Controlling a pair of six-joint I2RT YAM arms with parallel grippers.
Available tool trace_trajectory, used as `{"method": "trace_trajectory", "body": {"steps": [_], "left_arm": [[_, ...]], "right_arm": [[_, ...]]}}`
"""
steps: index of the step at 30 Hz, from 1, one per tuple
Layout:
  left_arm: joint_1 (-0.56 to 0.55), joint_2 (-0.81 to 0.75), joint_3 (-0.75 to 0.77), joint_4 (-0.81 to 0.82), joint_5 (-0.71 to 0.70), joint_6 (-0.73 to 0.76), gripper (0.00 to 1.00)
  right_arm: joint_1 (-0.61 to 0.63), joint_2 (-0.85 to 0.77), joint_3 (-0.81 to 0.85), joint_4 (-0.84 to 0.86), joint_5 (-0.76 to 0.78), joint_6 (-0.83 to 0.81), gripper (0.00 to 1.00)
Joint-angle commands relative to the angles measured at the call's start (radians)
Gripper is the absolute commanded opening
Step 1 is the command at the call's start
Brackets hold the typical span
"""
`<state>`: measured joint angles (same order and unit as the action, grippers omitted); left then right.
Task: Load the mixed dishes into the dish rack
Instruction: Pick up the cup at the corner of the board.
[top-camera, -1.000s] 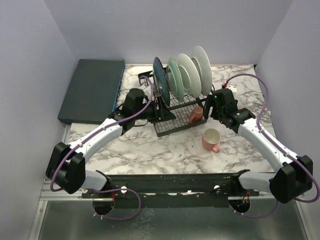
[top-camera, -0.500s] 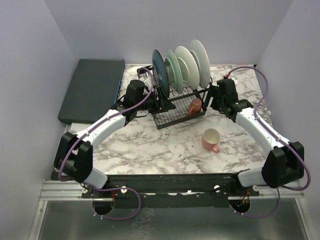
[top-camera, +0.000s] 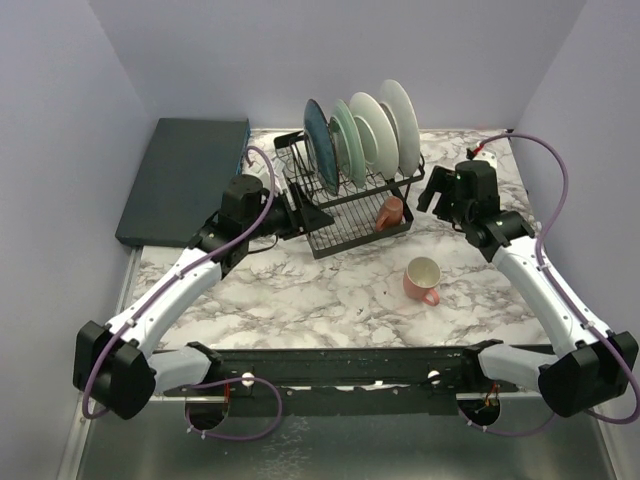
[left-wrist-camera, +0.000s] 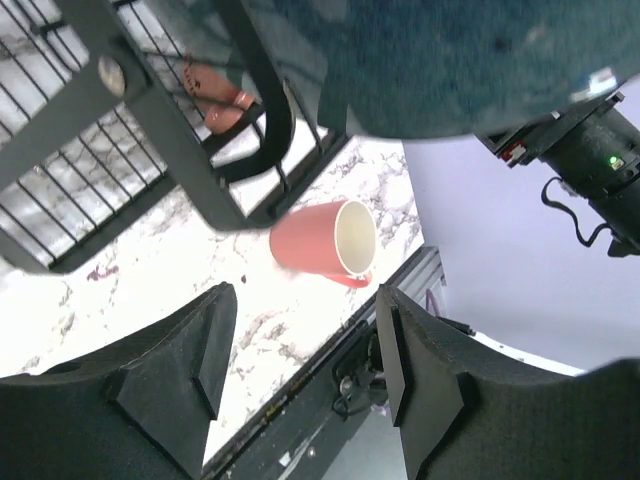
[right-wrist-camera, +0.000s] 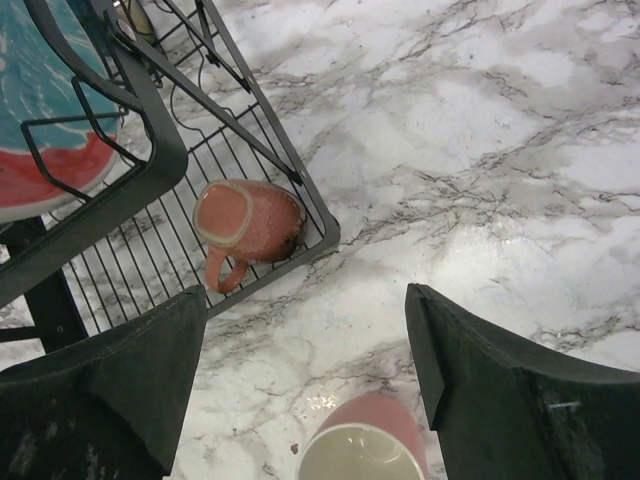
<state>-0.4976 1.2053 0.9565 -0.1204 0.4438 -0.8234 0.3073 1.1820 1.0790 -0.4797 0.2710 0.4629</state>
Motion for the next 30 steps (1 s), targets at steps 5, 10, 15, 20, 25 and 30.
{"method": "trace_trajectory", "body": {"steps": [5,10,15,20,25,30], "left_arm": [[-0.281,-0.087,-0.053,-0.098,-0.241,-0.086,0.64],[-0.501,0.026,0.028,-0.112,-0.458,-0.118,0.65],[-0.583,0.238,0.154,-0.127,-0.593,-0.167,0.7],[-0.611,0.44,0.294,-0.156,-0.679,-0.207,0.74],[-0.617,0.595,0.422,-0.172,-0.692,-0.211,0.86],[-0.619,0.725,0.54,-0.202,-0.662,-0.226,0.85]], "right_arm": [[-0.004,-0.082,0.002,-0.119,-0.055,-0.006,0.86],[-0.004,-0.18,-0.027,-0.151,-0.065,-0.011,0.87],[-0.004,-0.251,-0.042,-0.2,-0.045,0.002,0.87],[-0.005,-0.303,-0.049,-0.238,-0.012,0.025,0.87],[-0.004,-0.358,-0.063,-0.263,-0.011,0.032,0.87],[-0.004,-0.4,-0.075,-0.283,-0.014,0.039,0.87]]}}
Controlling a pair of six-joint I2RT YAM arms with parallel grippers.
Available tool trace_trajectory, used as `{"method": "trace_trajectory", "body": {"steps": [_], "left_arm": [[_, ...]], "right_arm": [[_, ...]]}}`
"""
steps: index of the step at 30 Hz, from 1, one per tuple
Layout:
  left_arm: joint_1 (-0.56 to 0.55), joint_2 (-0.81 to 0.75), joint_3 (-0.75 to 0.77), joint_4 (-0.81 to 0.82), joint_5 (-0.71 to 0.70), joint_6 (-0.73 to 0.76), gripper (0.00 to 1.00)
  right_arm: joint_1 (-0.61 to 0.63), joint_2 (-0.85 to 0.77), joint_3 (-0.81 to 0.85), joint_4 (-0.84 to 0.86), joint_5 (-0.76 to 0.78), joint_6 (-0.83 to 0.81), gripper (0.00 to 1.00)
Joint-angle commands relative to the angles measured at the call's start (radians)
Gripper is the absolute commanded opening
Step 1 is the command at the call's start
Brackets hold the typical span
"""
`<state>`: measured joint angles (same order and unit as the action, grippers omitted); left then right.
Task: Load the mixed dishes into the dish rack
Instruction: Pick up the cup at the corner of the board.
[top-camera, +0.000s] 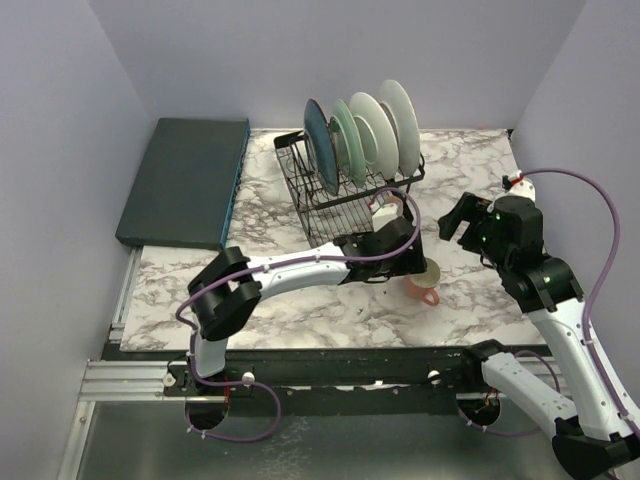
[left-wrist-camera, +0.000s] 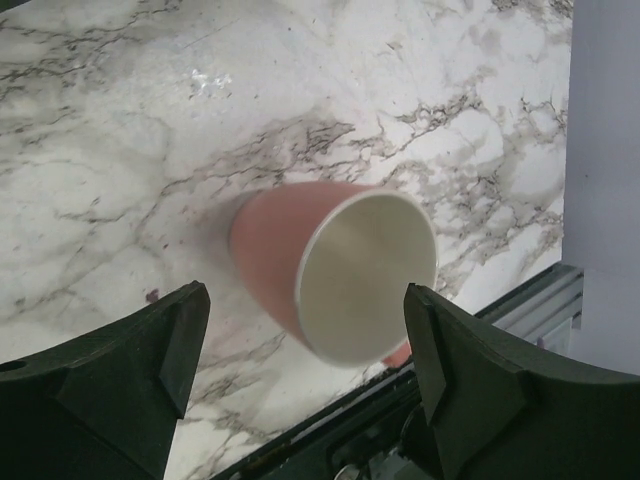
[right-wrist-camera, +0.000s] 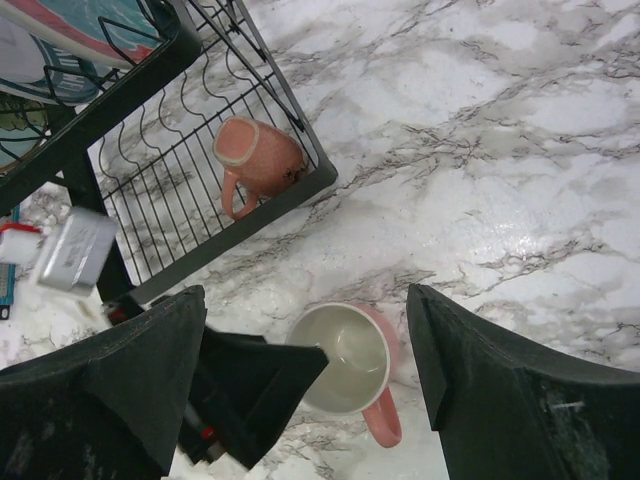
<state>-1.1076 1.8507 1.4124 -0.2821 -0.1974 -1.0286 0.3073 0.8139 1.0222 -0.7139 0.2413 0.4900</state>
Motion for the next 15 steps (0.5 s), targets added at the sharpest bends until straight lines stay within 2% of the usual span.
{"method": "trace_trajectory", "body": {"steps": [1,6,9,13,15], "left_arm": [[-0.009,0.097,0.095,-0.047,-0.023,-0.022,0.83],[-0.009,0.135,0.102,-0.068,-0.003,-0.022,0.71],[-0.009,0.134,0.073,-0.074,0.02,-0.024,0.59],[-0.009,0.116,0.013,-0.077,0.032,-0.024,0.31],[-0.009,0.089,-0.019,-0.078,0.028,-0.024,0.13]], "right_arm": [[-0.004,-0.038,-0.019,-0.052,0.015,0.013,0.87],[-0.004,-0.052,-0.021,-0.061,0.024,0.007,0.88],[-0.004,-0.054,-0.022,-0.06,0.029,0.006,0.88],[-0.004,-0.053,-0.026,-0.063,0.019,0.012,0.88],[-0.004,-0.05,-0.026,-0.064,0.008,0.019,0.88]]}}
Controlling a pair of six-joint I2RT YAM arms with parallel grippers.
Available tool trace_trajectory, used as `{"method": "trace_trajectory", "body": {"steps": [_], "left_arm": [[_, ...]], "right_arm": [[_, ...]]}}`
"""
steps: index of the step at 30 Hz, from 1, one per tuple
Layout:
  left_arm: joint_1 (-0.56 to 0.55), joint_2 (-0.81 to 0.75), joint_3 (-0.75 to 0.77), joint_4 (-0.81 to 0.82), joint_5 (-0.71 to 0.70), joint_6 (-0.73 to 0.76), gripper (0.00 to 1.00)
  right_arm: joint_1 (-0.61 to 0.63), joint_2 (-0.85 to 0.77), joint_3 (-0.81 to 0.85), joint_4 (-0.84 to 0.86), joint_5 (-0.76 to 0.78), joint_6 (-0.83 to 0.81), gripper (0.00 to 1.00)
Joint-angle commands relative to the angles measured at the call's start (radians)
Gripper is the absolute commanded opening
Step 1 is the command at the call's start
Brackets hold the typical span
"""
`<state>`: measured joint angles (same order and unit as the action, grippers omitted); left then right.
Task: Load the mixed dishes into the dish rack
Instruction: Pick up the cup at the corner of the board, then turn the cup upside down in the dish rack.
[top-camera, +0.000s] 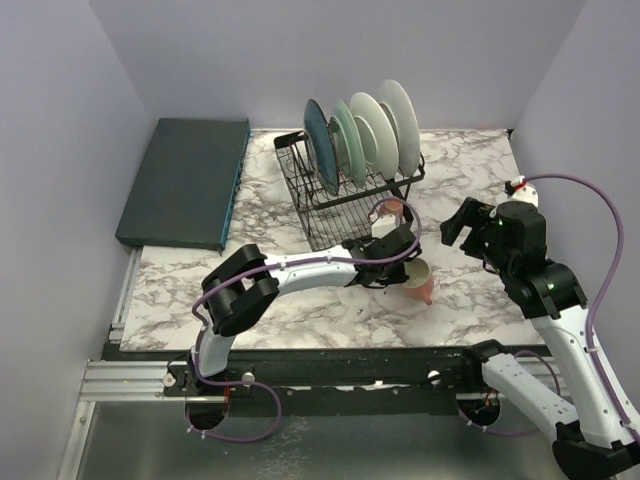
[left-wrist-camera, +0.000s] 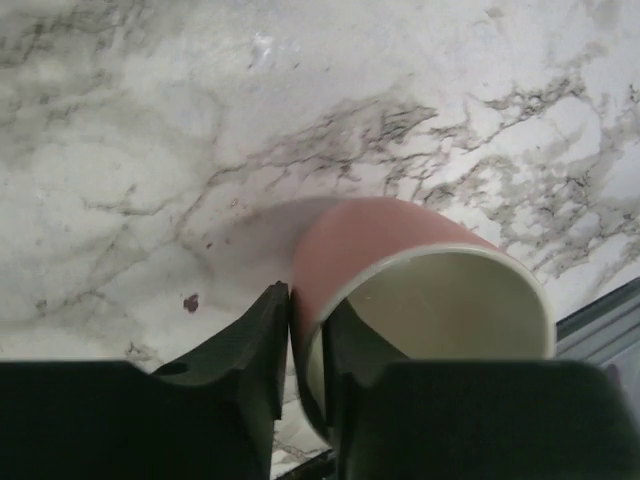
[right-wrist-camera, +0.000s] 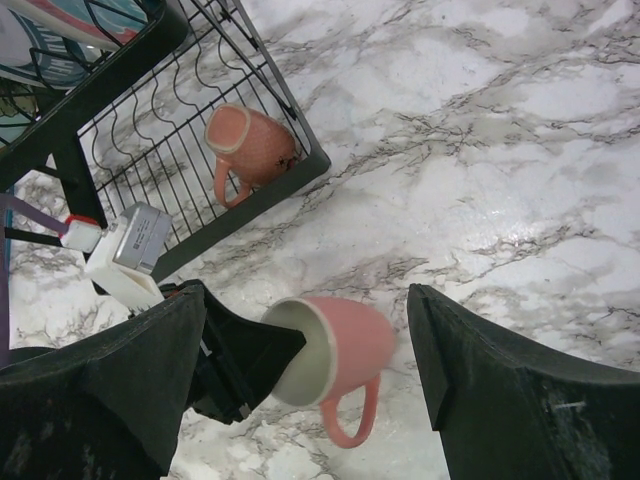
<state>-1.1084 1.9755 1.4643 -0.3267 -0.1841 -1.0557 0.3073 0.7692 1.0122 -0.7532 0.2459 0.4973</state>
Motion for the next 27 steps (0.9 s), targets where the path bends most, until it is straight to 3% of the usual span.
{"method": "trace_trajectory", "body": {"steps": [1,2,9,17,22,27], "left_arm": [[-0.008,-0.051,-0.088,-0.035,0.012,0.005,0.04],[-0.008,-0.07,-0.102,-0.034,0.008,0.006,0.0],[-0.008,-0.305,-0.252,-0.011,0.018,0.034,0.0],[0.011,-0.797,-0.578,0.216,0.069,0.016,0.0],[0.093,-1.058,-0.761,0.422,0.144,-0.015,0.0],[0.231,-1.184,-0.907,0.64,0.285,-0.1,0.0]], "right_arm": [[-0.004,-0.005,-0.015,-0.025,-0.001,0.013,0.88],[-0.004,-0.005,-0.014,-0.025,-0.009,0.014,0.88],[-0.004,-0.018,0.018,-0.028,-0.122,0.028,0.88],[-0.004,-0.108,-0.075,0.129,-0.503,0.1,0.88],[-0.004,-0.159,-0.216,0.355,-0.762,0.248,0.92],[-0.004,-0.252,-0.442,0.757,-0.896,0.518,1.0]]}}
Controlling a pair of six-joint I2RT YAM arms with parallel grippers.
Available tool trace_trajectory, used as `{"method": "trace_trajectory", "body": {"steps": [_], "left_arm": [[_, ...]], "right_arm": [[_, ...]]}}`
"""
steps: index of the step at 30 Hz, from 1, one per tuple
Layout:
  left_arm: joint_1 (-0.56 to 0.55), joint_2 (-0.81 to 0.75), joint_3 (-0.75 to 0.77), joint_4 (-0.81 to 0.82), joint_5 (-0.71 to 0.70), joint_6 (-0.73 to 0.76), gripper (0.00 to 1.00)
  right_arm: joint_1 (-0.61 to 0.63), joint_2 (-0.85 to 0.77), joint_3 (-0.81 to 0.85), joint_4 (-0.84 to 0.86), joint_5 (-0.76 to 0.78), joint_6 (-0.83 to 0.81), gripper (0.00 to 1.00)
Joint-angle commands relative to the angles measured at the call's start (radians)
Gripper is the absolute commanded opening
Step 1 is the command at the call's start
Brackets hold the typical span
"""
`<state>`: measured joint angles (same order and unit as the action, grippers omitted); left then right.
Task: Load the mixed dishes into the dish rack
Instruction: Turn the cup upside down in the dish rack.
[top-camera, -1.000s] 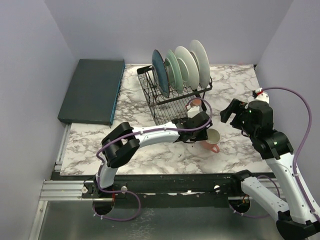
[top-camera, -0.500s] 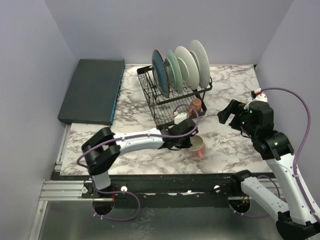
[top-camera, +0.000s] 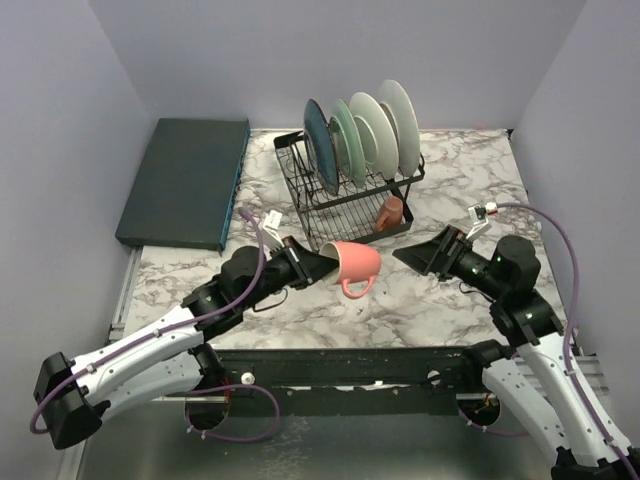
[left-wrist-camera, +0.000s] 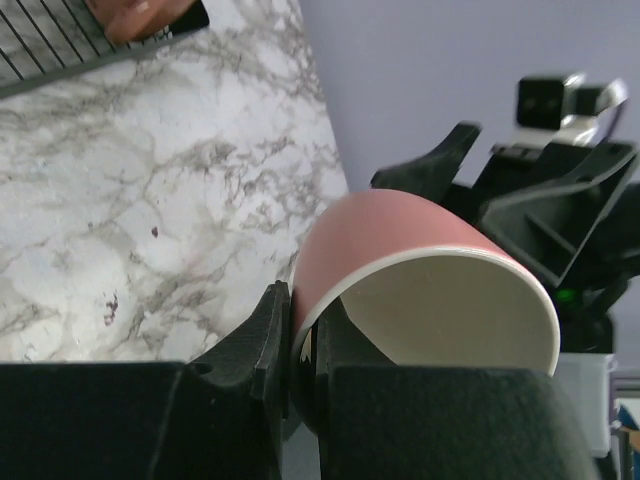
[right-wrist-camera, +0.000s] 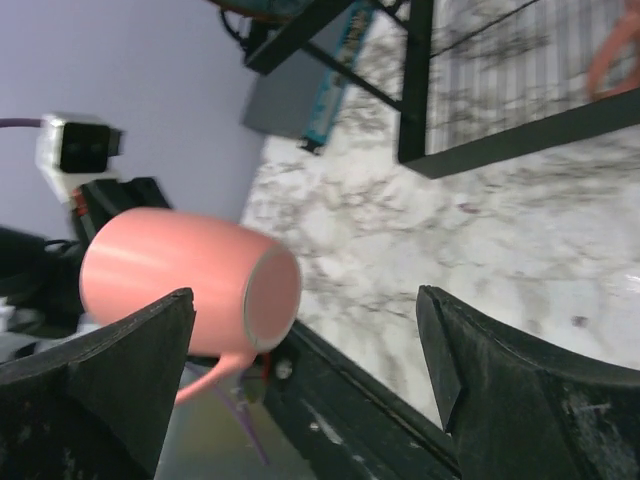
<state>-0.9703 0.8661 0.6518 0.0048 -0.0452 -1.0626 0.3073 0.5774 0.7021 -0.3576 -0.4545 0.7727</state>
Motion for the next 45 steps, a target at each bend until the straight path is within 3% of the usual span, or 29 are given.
{"method": "trace_trajectory", "body": {"steps": [1,6,11,18,32,37,45], "left_arm": [[0.111,-0.094,-0.118,0.36,0.164,-0.109,0.0],[0.188,-0.146,-0.172,0.478,0.213,-0.142,0.0],[0.215,-0.135,-0.219,0.639,0.239,-0.204,0.0],[0.219,-0.077,-0.244,0.804,0.241,-0.242,0.0],[0.223,0.006,-0.212,0.902,0.249,-0.226,0.0],[0.223,0.003,-0.22,0.91,0.236,-0.215,0.0],[0.223,0.006,-0.259,0.956,0.179,-0.194,0.0]], "right_arm": [[-0.004,-0.065,-0.167,0.436,-0.211,0.297,1.0],[-0.002,-0.051,-0.295,0.741,-0.231,0.478,1.0],[0.016,0.032,-0.279,0.862,-0.213,0.543,1.0],[0.11,0.124,-0.225,0.904,-0.11,0.526,1.0],[0.388,0.327,-0.114,1.063,0.082,0.453,1.0],[0.416,0.343,-0.101,1.079,0.139,0.438,0.99],[0.468,0.398,-0.095,1.161,0.189,0.444,0.91]]}}
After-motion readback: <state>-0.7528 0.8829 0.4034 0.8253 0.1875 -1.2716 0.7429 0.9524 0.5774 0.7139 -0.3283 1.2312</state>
